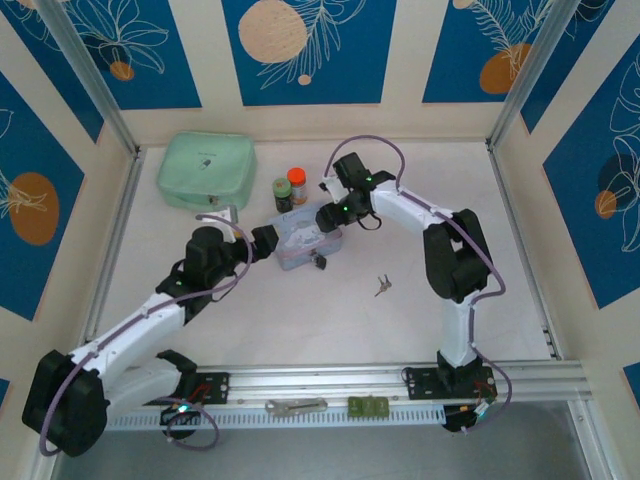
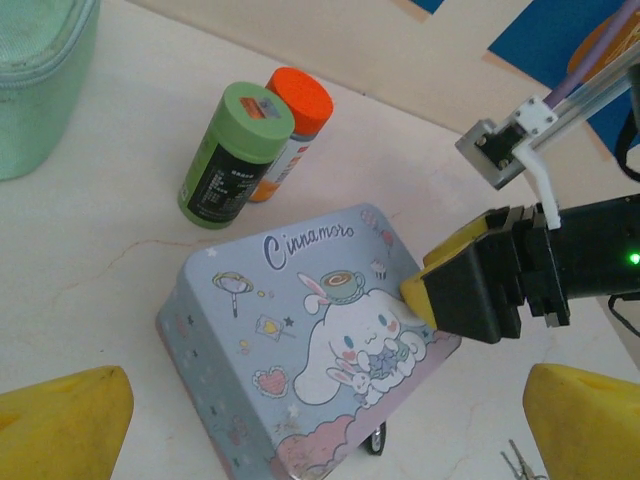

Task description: Unlock a padlock with a key

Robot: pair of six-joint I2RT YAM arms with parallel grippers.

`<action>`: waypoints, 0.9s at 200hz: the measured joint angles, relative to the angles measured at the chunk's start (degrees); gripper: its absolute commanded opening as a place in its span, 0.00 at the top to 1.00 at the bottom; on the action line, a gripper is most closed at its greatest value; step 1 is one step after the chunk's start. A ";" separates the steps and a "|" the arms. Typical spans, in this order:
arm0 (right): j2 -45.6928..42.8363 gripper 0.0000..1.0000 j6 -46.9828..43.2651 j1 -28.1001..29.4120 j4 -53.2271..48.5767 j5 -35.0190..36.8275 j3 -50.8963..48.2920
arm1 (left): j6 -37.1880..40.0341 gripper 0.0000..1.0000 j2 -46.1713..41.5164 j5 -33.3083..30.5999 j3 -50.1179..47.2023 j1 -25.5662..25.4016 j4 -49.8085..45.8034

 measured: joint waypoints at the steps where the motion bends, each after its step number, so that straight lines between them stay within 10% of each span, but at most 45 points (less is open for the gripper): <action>1: -0.11 0.23 0.02 0.00 -0.02 -0.04 -0.11 | 0.00 0.01 -0.09 0.00 -0.02 0.00 -0.04; 84: -22.60 0.22 17.97 -1.49 -7.04 4.96 -26.01 | -0.33 0.00 3.41 0.72 0.04 -5.70 1.33; 180: -19.74 0.39 28.89 -2.89 -6.73 7.80 -33.46 | -1.57 0.01 11.61 0.68 3.32 -11.72 6.47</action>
